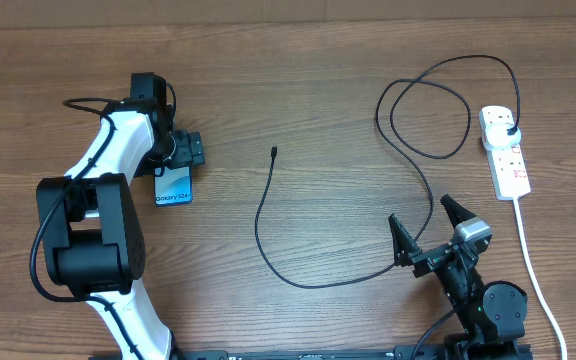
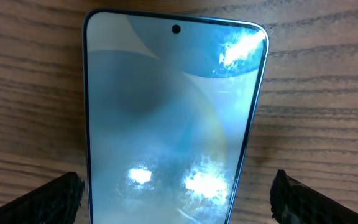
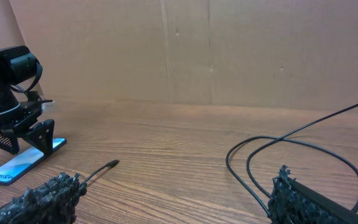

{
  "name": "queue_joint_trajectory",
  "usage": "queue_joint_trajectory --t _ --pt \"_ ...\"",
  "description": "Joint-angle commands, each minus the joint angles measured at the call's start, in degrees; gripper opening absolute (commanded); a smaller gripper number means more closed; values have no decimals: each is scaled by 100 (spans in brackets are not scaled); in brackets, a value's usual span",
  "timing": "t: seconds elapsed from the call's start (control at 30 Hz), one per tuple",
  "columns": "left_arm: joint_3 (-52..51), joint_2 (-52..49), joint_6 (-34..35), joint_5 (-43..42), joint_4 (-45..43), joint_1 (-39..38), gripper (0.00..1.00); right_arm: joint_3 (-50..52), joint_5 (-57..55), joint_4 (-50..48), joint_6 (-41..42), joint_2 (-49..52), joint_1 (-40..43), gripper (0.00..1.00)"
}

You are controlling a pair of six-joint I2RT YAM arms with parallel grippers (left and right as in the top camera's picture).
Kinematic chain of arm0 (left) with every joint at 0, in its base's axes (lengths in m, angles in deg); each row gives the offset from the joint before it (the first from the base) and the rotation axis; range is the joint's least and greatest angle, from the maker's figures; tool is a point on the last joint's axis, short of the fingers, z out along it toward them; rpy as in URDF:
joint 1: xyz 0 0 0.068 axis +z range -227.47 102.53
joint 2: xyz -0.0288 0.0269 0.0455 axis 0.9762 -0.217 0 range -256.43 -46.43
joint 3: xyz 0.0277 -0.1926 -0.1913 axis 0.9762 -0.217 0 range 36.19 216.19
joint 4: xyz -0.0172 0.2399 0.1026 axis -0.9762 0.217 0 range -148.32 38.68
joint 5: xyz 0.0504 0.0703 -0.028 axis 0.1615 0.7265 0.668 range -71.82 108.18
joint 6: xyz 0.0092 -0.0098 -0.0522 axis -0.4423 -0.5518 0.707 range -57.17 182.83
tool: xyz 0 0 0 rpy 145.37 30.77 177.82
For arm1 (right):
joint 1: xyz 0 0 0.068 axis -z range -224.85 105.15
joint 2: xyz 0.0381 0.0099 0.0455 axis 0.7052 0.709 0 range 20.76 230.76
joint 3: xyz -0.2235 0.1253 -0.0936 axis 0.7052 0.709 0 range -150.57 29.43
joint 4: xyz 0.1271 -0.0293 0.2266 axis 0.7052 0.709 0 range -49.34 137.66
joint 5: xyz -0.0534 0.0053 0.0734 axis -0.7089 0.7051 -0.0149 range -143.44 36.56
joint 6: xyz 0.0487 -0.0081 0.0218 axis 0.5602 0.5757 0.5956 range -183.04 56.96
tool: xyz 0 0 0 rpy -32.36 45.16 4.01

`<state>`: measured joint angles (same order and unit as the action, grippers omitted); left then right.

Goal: Plug charger to phone and switch on socket
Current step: 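Move the left gripper over the phone and lower onto it, then close the left gripper on the phone's long edges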

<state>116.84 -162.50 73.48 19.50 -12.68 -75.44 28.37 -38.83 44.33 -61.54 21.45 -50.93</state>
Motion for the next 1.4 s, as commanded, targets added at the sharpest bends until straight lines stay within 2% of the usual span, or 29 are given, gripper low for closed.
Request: queue_joint_trajectory --t 0.0,0.53,0.83,1.37 --pt "83 -83 142 17 28 11 100 61 -20 -33 17 -46 -28 100" --pt "74 -83 138 39 151 31 99 61 -20 -33 17 -46 -28 100" --pt "-2 -83 133 229 -46 33 100 61 -20 -33 17 -46 -28 100" --pt "-4 -83 251 52 -262 31 100 61 -20 -33 17 -46 -28 100"
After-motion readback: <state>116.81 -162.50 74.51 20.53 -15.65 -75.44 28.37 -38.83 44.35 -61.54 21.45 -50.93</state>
